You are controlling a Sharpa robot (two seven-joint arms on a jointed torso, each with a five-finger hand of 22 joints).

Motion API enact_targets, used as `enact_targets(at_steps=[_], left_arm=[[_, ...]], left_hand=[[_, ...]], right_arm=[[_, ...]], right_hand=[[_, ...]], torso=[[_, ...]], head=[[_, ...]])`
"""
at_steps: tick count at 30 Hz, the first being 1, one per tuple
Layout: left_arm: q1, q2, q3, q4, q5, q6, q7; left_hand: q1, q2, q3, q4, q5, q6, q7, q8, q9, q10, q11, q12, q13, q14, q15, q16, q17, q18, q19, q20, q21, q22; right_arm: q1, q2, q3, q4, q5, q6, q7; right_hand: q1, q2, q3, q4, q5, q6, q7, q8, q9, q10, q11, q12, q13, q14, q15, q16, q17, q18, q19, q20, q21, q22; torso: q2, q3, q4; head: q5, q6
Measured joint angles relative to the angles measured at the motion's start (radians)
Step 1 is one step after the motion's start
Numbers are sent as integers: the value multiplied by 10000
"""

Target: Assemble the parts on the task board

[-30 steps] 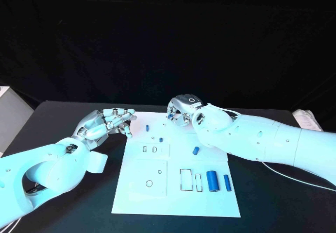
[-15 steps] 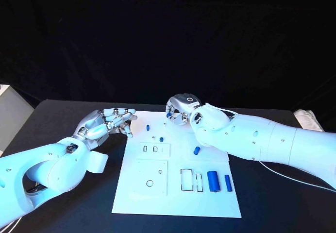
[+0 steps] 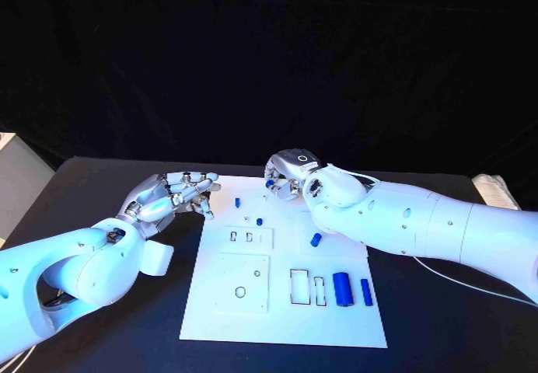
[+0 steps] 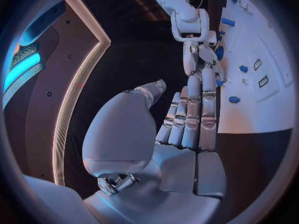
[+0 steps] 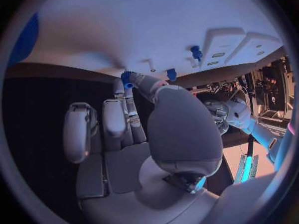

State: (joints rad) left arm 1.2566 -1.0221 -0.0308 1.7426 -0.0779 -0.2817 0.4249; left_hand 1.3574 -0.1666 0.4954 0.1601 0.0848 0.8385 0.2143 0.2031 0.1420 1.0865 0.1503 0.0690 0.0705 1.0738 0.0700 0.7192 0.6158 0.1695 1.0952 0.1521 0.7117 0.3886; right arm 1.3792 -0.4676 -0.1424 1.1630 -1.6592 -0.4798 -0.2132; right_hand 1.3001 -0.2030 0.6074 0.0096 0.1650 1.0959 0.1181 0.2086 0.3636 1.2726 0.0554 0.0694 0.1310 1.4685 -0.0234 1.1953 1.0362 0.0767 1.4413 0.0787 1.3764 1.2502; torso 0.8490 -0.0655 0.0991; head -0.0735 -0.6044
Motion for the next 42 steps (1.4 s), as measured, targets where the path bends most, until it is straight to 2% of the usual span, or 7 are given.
enact_targets(at_steps=[14,18,21,26,38,41,42], left_arm=[[12,10,0,-10,-7,13,-18],[14,10,0,-11,-9,16,-23],[16,8,0,-12,-10,17,-28],[18,-3,0,-25,-12,20,-34],[18,-53,-2,-146,-33,20,-83],[18,-55,-2,-181,-38,20,-86],[18,-56,-2,-193,-41,20,-87]], left_hand=[[0,0,0,0,0,0,0,0,-1,0,0,0,0,0,0,0,-1,0,-36,36,46,31],[0,0,0,0,0,0,0,0,0,0,0,0,0,0,0,0,-1,0,-36,36,46,31],[0,0,0,0,0,0,0,0,-1,0,0,0,0,0,0,0,-2,0,-36,36,45,30],[0,0,0,0,0,0,0,0,-1,0,0,0,0,0,0,0,-2,0,-36,37,45,45],[0,0,0,0,0,0,-1,0,-1,0,0,0,0,1,0,-1,6,-1,-35,36,80,54],[0,0,0,0,0,0,0,0,-1,1,0,0,0,0,0,0,5,-1,-35,36,80,54],[0,0,0,0,0,0,0,0,-1,0,0,0,0,1,0,0,5,-1,-36,36,80,54]], right_arm=[[12,41,19,-67,-33,195,-1],[-7,51,-4,-151,-33,197,8],[-21,26,-10,-202,-23,182,17],[-20,-106,-9,-32,-10,87,66],[111,-2269,140,1739,1183,-358,655],[212,-2825,168,1981,1942,-290,907],[238,-3009,172,2039,2237,-210,994]], right_hand=[[-56,-56,-1,0,0,-125,77,-19,58,-4,4,-26,45,0,0,-236,-294,0,-89,2,-213,-251],[-366,-420,-104,145,-157,-973,394,-483,30,-1221,369,-69,-141,-304,304,-1015,-1218,0,-579,221,-878,-1085],[260,-198,-2346,422,-295,-1756,462,-1015,-179,-2612,543,-54,-527,-378,378,-1326,-1634,159,-728,371,-1245,-1441],[1898,-278,-4941,2553,18,-1907,340,-1200,-261,-3029,594,-55,-597,-378,378,-1356,-1823,158,-697,416,-1463,-1583],[2320,-25,-4232,2768,290,-1365,268,-1113,-191,-1431,271,911,-252,-452,171,-1582,-2088,325,-756,188,-1685,-1633],[2422,-135,-4013,2665,248,-1113,55,-962,-141,304,-45,2538,742,-288,-106,-1282,-1723,322,-531,-35,-1388,-1231],[2268,-282,-3857,2617,269,-1064,0,-846,-103,22,-199,4579,3270,-149,-190,-694,-969,237,-400,-167,-1102,-841]], torso=[[17,-6,5],[25,-6,-2],[31,-6,-3],[34,0,-8],[-22,57,-119],[-55,76,-166],[-62,78,-183]], head=[[1,-12],[-5,-4],[-5,2],[12,-2],[28,71],[-10,89],[-16,93]])
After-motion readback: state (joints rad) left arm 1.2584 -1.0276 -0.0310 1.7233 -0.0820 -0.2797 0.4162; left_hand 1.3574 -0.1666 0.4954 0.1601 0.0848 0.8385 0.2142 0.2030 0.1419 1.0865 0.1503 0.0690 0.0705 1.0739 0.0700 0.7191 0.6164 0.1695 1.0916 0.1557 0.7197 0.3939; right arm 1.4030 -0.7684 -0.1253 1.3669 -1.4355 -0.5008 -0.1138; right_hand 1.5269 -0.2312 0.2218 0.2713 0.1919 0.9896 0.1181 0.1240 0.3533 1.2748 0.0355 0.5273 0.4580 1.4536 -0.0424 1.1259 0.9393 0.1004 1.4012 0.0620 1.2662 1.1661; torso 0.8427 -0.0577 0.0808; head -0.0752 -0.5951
